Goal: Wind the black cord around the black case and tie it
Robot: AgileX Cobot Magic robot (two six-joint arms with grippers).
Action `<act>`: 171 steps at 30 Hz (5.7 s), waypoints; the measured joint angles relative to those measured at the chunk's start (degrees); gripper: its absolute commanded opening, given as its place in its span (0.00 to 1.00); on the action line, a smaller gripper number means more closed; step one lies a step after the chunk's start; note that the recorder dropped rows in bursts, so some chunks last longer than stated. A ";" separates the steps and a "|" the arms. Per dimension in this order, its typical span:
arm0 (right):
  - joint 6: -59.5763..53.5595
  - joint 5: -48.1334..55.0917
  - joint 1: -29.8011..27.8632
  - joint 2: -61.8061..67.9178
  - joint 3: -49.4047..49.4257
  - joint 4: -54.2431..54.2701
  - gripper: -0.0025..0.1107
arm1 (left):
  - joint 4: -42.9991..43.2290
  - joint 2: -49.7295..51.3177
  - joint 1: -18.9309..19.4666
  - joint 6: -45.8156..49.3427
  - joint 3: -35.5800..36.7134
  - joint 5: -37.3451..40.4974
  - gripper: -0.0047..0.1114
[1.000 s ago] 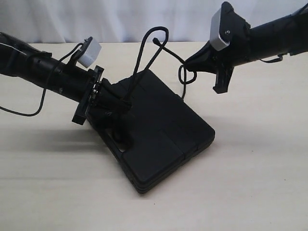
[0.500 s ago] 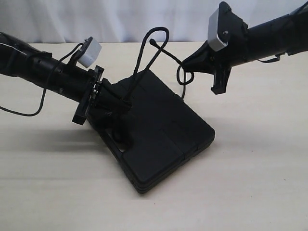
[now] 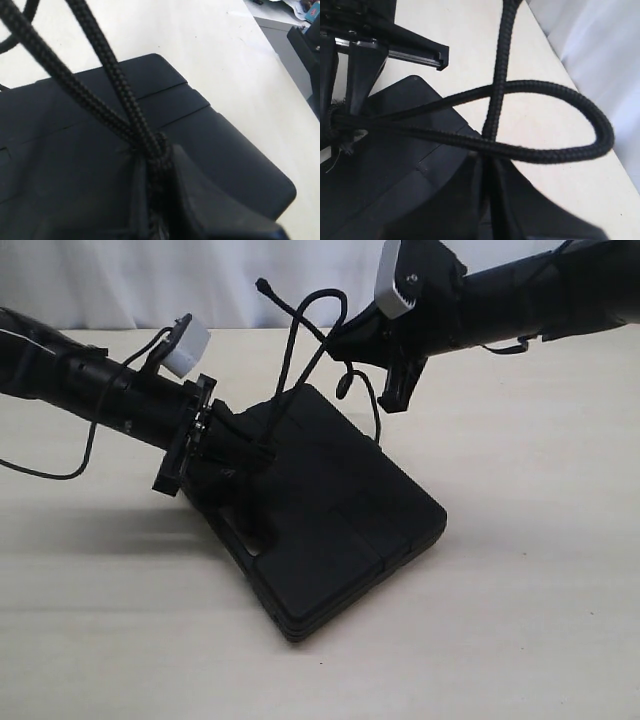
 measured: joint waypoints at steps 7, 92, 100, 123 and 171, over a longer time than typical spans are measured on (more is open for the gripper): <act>0.00 -0.22 0.00 0.00 0.00 0.11 0.06 | -3.63 0.00 0.00 -2.44 0.00 -0.38 0.50; 23.98 -23.11 7.02 -6.28 -0.13 -9.94 0.06 | -21.02 -14.81 -3.22 -8.29 -5.49 -13.89 0.45; 31.84 -24.58 -3.02 -9.69 -0.13 -9.94 0.06 | 5.75 -16.44 -3.22 -44.56 -5.74 -24.59 0.56; 37.83 -21.00 -11.89 -9.54 1.88 -11.03 0.06 | 40.71 -12.09 -6.84 -96.95 -5.97 -9.66 0.56; 41.66 -18.74 -12.55 -9.54 1.88 -13.82 0.06 | 49.38 -6.15 -6.34 -108.04 3.03 -39.12 0.04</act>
